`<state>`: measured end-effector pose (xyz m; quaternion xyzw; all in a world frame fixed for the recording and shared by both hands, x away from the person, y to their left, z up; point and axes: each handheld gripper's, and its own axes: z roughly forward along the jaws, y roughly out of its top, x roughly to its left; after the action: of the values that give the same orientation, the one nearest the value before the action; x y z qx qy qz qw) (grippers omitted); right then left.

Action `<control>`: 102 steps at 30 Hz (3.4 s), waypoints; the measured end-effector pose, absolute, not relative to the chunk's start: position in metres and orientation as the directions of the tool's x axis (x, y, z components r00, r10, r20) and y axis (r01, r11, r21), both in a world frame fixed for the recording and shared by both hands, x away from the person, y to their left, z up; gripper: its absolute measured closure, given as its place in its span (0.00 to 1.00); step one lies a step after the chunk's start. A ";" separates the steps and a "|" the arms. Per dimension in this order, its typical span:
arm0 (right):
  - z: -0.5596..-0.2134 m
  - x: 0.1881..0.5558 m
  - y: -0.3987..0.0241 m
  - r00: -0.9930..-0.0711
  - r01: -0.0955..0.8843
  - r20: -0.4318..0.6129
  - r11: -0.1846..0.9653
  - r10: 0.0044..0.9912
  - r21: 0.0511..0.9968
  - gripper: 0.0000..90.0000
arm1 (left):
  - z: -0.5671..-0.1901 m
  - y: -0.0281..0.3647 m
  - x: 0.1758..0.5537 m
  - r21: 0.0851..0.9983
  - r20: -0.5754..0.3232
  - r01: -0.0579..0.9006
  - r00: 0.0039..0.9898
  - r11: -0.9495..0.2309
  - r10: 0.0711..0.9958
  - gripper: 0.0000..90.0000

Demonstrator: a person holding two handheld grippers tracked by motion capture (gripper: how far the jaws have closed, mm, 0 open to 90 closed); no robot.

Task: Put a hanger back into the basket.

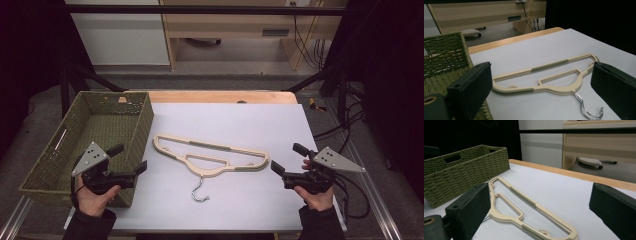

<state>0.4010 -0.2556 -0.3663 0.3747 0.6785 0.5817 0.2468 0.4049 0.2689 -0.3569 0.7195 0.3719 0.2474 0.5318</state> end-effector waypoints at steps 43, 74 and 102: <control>-0.370 0.404 -0.244 -0.602 0.259 0.093 0.084 0.793 0.962 0.06 | -0.428 0.141 0.421 0.811 -0.030 0.451 0.667 -0.372 0.744 0.26; -0.375 0.407 -0.237 -0.613 0.273 0.086 0.109 0.785 0.956 0.07 | -0.475 0.097 0.440 0.691 -0.038 0.579 0.626 -0.432 0.779 0.84; -0.407 0.424 -0.188 -0.684 0.328 0.061 0.231 0.727 0.916 0.12 | -0.453 0.103 0.433 0.708 0.018 0.561 0.592 -0.428 0.806 0.95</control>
<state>0.4238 -0.1878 -0.4075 0.3469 0.7602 0.5139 0.1941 0.4326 0.1034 -0.4533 0.8256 0.4139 0.1804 0.3384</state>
